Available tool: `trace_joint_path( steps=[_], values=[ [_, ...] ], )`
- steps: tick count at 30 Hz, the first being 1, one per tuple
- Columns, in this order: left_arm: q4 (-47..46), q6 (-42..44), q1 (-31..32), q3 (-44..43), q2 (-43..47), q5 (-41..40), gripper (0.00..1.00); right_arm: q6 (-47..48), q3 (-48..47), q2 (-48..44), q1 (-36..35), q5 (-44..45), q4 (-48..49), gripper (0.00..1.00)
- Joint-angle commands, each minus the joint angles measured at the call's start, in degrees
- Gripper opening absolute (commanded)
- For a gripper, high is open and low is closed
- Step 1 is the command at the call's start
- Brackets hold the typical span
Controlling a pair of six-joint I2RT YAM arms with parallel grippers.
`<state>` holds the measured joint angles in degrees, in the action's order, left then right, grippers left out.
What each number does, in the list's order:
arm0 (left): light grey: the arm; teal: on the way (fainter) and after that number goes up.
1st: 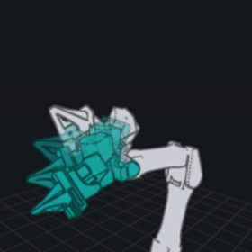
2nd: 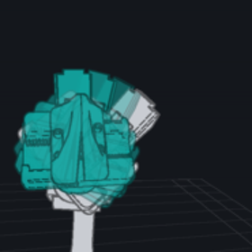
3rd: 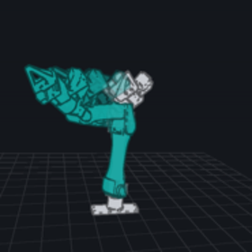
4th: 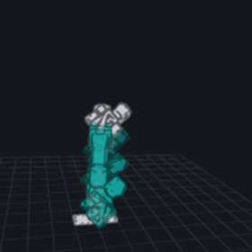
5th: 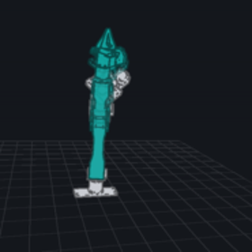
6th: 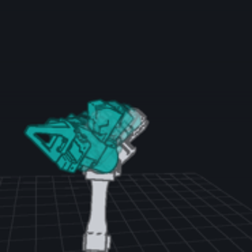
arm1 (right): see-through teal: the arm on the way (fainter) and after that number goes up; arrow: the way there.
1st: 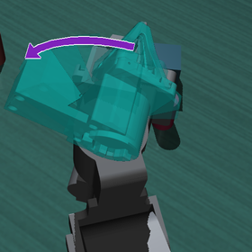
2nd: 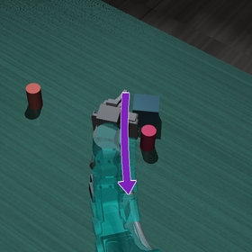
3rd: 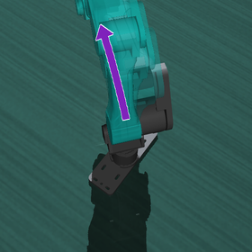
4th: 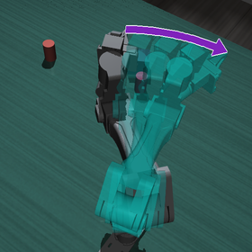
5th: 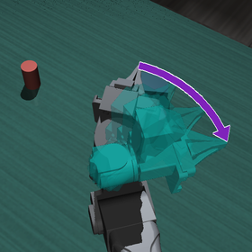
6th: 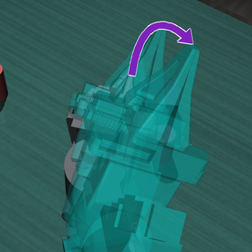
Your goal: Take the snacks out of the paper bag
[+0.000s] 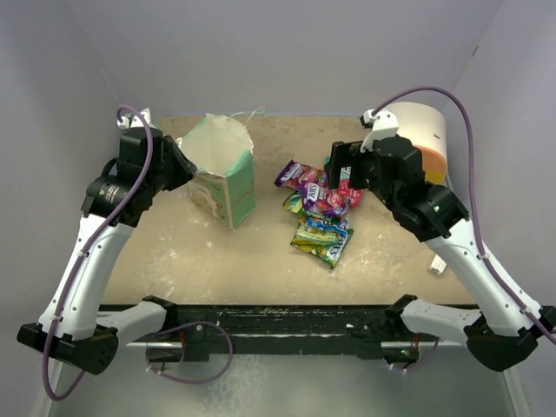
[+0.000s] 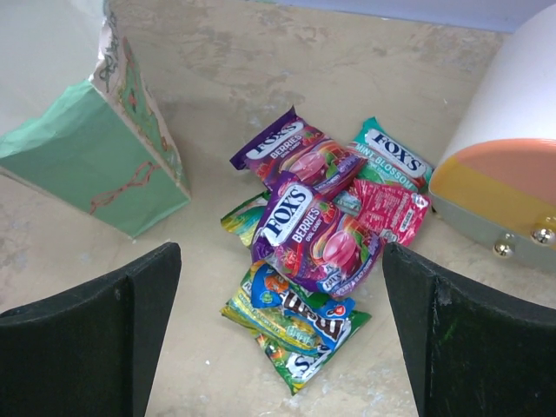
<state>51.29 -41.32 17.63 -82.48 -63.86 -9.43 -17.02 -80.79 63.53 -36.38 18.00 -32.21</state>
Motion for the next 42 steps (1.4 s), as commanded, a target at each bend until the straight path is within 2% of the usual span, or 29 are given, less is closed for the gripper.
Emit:
trace_joint_path(
  steps=[1, 11, 12, 13, 14, 21, 28, 32, 36, 39, 42],
  values=[
    [0.0, 2.09, -0.36, -0.11, 1.01, -3.92, 0.36, -1.18, -1.41, -1.76, -0.02, -0.9, -0.5, 1.0],
    [3.78, 3.2, -0.41, -2.42, 3.6, -7.35, 0.65, -0.16, -0.37, -2.36, -0.03, -0.55, -0.74, 1.0],
    [4.57, 3.51, -0.45, -3.07, 3.91, -7.62, 0.85, -0.25, -0.28, -2.36, -0.06, -0.47, -0.75, 1.0],
    [5.51, 3.79, -0.43, -3.91, 4.23, -7.82, 0.98, -0.33, -0.18, -2.28, -0.07, -0.43, -0.69, 1.0],
    [6.54, 4.15, -0.46, -4.78, 4.65, -8.04, 1.0, -0.43, -0.06, -2.22, -0.05, -0.42, -0.71, 1.0],
    [11.15, 4.01, -0.48, -8.55, 9.13, -10.42, 0.99, -2.81, 0.37, -0.86, -0.03, -2.47, -4.52, 1.0],
    [-1.45, 9.07, -0.42, -9.82, 8.1, -0.83, 0.99, -4.02, 2.0, -0.2, -0.01, 1.89, -10.09, 1.0],
    [-4.24, 15.09, -0.45, -15.6, 3.08, 4.52, 0.99, -7.01, 1.84, -2.19, 0.04, 8.42, -10.74, 1.0],
    [-2.6, 21.58, -0.4, -22.93, -1.9, 9.09, 0.99, -10.78, 0.02, -3.19, 0.73, 16.17, -13.88, 1.0],
    [1.24, 25.08, -0.46, -30.08, -5.18, 12.51, 0.99, -14.6, -6.1, -2.82, 0.98, 19.27, -19.7, 1.0],
    [3.35, 26.61, -0.42, -33.39, -5.55, 14.08, 0.99, -16.29, -12.11, -3.23, 0.98, 21.23, -24.09, 1.0]
  ],
)
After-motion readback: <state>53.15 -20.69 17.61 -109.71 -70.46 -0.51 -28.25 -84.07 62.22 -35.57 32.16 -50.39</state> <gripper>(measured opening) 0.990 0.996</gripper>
